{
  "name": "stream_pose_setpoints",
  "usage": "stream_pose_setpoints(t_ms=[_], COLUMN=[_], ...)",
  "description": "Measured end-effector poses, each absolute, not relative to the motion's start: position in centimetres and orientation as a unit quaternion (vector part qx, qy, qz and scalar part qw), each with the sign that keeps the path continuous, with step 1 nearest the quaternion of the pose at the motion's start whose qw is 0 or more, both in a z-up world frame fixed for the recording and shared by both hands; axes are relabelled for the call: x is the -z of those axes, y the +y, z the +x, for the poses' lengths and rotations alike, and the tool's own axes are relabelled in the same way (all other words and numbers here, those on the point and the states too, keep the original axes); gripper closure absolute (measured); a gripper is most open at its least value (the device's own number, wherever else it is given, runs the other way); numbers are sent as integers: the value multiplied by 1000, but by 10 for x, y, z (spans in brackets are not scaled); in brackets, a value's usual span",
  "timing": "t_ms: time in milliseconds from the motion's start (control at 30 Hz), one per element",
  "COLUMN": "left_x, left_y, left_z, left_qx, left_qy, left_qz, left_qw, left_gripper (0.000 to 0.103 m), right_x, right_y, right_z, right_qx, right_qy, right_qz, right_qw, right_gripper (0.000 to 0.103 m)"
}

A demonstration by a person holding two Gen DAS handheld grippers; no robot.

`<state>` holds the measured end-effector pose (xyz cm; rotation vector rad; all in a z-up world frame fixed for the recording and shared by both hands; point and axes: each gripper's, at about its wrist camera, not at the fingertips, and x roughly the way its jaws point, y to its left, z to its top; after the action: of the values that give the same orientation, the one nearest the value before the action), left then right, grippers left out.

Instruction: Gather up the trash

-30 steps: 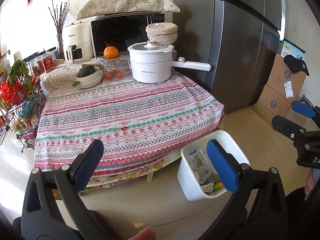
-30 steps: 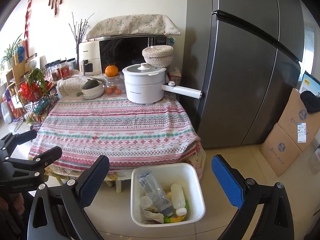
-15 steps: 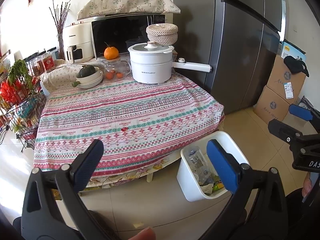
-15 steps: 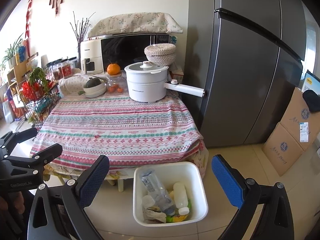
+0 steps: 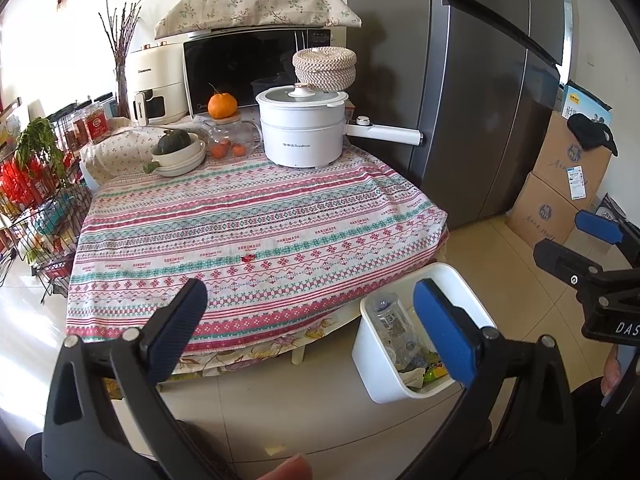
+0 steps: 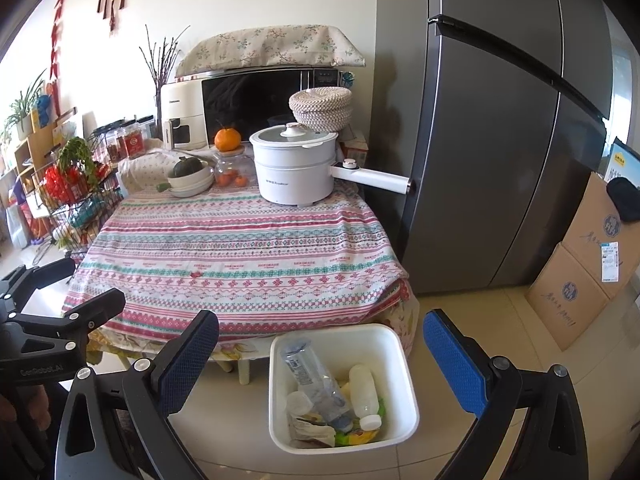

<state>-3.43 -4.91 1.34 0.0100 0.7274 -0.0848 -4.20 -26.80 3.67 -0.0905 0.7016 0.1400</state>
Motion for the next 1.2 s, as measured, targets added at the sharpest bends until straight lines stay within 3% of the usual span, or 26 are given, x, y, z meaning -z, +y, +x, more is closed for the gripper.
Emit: stream_pose_setpoints(t_ms=[1200], left_x=[-12], left_y=[-50], left_z=[-32], left_qx=[40], left_qy=[360], left_qz=[7], left_qw=[932], left_gripper=[1], right_x=[-34], right_y=[-267], right_z=[-42], right_qx=[-60], right_qy=[349], right_qz=[-36], right_qw=[934], right_gripper=[0])
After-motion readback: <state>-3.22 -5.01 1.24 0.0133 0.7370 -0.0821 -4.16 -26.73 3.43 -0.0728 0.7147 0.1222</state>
